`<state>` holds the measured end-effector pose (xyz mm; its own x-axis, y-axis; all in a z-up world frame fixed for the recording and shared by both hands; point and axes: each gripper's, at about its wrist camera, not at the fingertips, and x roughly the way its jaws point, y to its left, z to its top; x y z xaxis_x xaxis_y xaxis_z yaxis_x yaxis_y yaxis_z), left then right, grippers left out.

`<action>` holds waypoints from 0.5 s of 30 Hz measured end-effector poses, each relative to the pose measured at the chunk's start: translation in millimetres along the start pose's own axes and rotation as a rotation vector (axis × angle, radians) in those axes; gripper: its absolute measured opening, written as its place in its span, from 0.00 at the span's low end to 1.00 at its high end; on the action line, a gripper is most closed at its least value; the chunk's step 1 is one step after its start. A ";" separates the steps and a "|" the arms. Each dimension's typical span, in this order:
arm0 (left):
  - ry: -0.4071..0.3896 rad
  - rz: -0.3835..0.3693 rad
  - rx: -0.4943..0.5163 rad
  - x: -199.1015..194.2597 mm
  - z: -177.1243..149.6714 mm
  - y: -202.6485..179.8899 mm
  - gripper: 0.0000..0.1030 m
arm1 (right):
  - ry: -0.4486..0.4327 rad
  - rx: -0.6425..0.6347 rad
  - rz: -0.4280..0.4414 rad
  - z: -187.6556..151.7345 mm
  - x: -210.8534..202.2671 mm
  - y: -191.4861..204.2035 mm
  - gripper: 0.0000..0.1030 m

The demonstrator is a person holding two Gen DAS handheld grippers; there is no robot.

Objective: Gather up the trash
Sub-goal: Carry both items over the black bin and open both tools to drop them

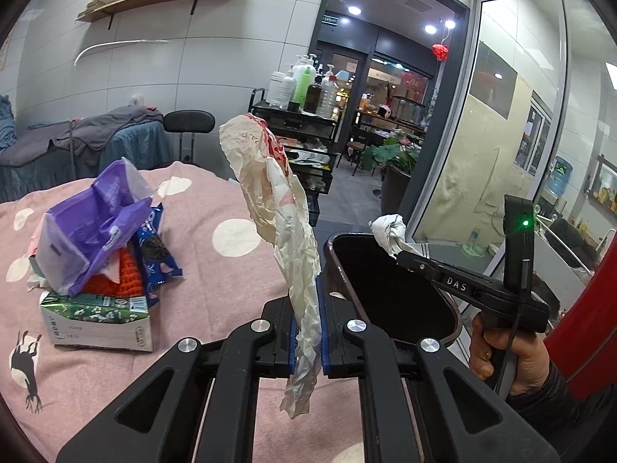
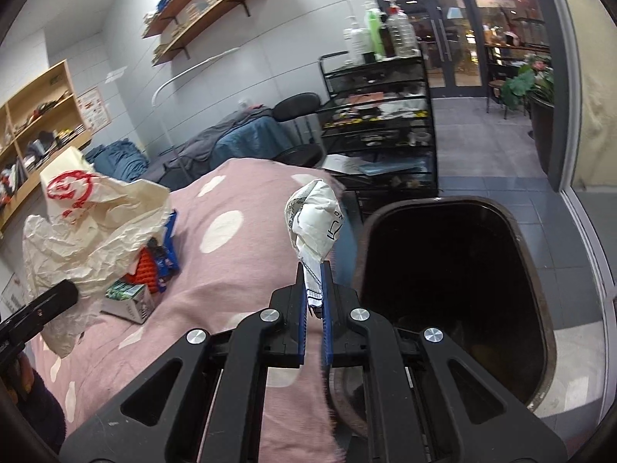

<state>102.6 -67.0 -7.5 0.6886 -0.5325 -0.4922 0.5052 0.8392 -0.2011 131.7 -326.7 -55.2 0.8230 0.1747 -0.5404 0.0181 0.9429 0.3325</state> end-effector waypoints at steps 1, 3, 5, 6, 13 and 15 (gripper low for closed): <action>0.002 -0.004 0.003 1.6 0.6 -1.9 0.09 | 0.000 0.018 -0.021 -0.6 0.4 -7.2 0.08; 0.007 -0.012 0.009 5.1 1.7 -4.5 0.08 | 0.004 0.051 -0.048 -1.6 2.3 -19.9 0.08; 0.013 -0.022 0.015 9.6 2.6 -8.3 0.08 | 0.020 0.084 -0.083 -3.8 6.4 -33.3 0.07; 0.015 -0.027 0.018 11.6 3.4 -10.2 0.09 | 0.028 0.098 -0.099 -5.4 8.3 -39.1 0.08; 0.035 -0.049 0.039 24.0 6.1 -21.2 0.08 | 0.097 0.150 -0.167 -18.7 26.9 -64.0 0.08; 0.042 -0.057 0.040 27.2 6.7 -22.6 0.09 | 0.121 0.162 -0.176 -22.4 31.8 -67.5 0.11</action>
<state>113.4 -101.2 -10.6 0.6359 -0.5739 -0.5161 0.5640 0.8020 -0.1968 143.8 -378.4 -112.1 0.7257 0.0535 -0.6859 0.2540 0.9057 0.3394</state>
